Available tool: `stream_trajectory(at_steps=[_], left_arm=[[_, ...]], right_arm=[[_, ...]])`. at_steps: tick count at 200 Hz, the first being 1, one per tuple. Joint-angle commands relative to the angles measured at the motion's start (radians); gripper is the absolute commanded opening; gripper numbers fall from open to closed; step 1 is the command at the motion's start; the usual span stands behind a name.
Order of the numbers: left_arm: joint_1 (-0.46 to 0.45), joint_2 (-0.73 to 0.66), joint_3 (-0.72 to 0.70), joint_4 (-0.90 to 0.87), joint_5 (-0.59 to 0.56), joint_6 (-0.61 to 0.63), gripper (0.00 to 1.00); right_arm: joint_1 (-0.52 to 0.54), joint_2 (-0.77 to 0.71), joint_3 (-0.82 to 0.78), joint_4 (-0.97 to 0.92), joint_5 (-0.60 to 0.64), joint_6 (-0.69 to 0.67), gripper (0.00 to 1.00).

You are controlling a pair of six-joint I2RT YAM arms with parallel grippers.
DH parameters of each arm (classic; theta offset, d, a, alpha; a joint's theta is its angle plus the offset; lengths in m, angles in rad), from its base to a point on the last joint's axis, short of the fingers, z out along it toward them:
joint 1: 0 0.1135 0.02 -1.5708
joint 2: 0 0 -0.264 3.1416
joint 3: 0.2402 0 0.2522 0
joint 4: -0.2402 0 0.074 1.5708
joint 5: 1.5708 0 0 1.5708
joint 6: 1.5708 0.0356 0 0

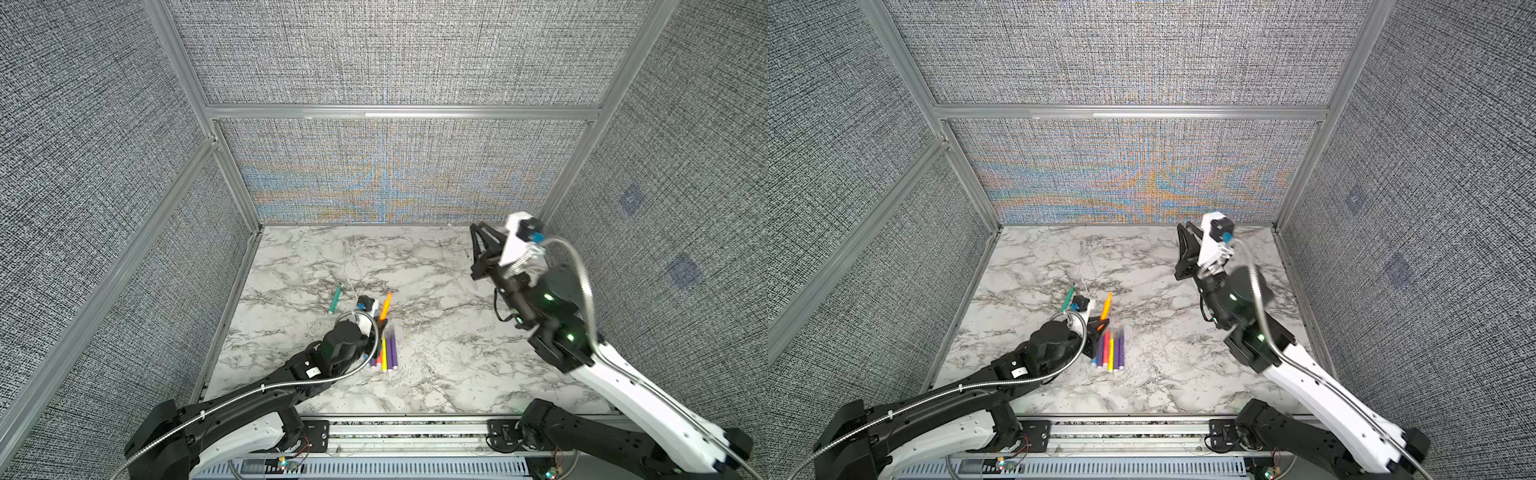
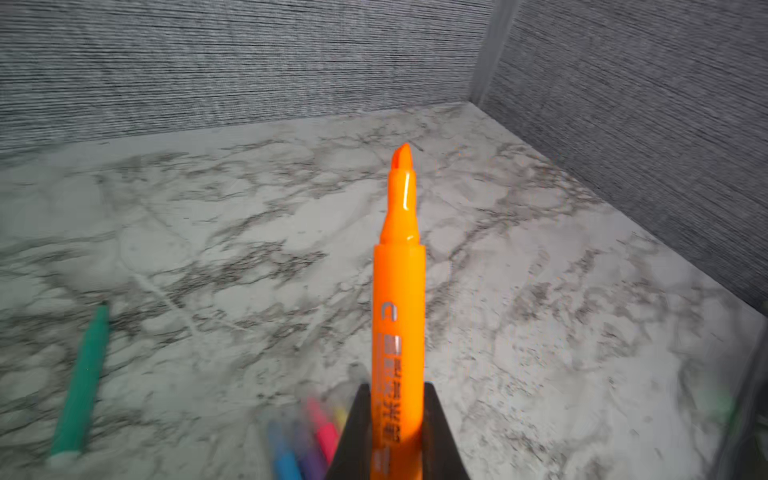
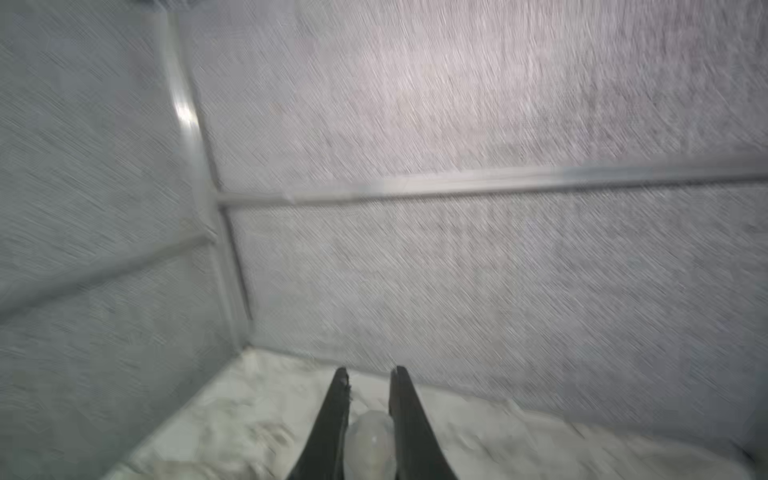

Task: Remove pen caps from pens
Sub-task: Place the pen at the middle-left of the table.

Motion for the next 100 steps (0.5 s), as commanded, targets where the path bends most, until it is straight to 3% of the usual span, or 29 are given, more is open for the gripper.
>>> stream_trajectory(at_steps=[1,35,60,100], left_arm=[[0.109,0.071,0.101,-0.218,-0.06,0.005,0.0],[0.256,0.339,0.311,-0.404,-0.045,0.053,0.0],[0.389,0.447,0.362,-0.379,0.003,0.091,0.0],[0.542,0.564,0.45,-0.45,0.033,0.146,0.0]], right_arm=[[-0.057,0.114,-0.011,-0.318,0.089,0.029,0.0],[-0.104,0.332,-0.054,-0.294,0.097,0.028,0.0],[-0.147,0.444,-0.075,-0.249,0.077,0.025,0.0],[-0.226,0.638,0.015,-0.329,-0.007,0.01,0.0]])
